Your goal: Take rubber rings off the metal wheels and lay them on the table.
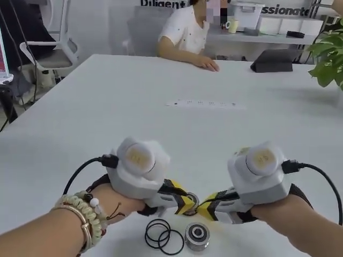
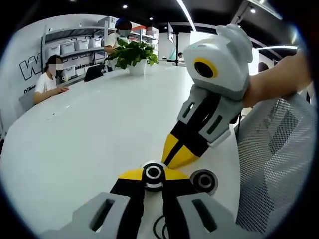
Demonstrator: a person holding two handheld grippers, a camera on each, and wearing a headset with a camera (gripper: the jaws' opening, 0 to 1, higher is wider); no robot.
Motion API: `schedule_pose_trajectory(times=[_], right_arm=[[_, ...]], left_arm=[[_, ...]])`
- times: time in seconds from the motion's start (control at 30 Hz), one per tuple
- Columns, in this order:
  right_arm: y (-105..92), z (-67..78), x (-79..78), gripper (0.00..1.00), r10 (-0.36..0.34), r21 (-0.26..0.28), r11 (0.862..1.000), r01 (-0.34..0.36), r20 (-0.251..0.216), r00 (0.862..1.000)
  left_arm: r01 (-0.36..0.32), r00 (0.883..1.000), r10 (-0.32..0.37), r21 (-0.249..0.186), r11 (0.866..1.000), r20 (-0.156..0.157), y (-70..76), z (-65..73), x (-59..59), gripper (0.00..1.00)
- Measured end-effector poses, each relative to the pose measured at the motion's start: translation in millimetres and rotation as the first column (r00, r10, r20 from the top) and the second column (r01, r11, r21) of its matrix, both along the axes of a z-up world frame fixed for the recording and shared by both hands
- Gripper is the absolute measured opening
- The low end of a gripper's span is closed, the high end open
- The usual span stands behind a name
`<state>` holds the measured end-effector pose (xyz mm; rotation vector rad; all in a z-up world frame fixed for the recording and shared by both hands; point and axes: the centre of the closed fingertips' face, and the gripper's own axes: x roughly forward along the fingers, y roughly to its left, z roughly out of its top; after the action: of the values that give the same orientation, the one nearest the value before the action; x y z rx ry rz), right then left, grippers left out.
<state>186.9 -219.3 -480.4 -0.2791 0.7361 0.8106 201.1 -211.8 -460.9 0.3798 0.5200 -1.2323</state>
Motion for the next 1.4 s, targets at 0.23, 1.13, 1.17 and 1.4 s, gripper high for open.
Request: schedule_pose_trajectory(times=[0.23,1.13,1.17,1.4], right_arm=[[-8.4,-1.6,7.0,0.0,-0.103,0.061,0.992,0.106,-0.053,0.993],[9.3,25.3,10.5,0.0,-0.199,0.322,0.909,0.266,-0.226,0.953],[8.5,23.3,9.5,0.0,-0.195,0.297,0.92,0.256,-0.222,0.955],[1.9,22.9,11.2,0.0,-0.217,0.283,0.92,0.271,-0.209,0.953]], left_arm=[[0.006,1.0,-0.006,0.013,1.0,0.014,-0.9,-0.4,-0.1,0.07],[0.003,0.999,-0.004,0.021,1.0,0.044,-4.9,-1.1,1.3,0.07],[0.001,0.999,-0.002,0.019,1.0,0.042,-4.9,-1.1,1.5,0.07],[-0.021,0.999,0.021,-0.004,1.0,0.037,-6.9,-1.2,2.4,0.07]])
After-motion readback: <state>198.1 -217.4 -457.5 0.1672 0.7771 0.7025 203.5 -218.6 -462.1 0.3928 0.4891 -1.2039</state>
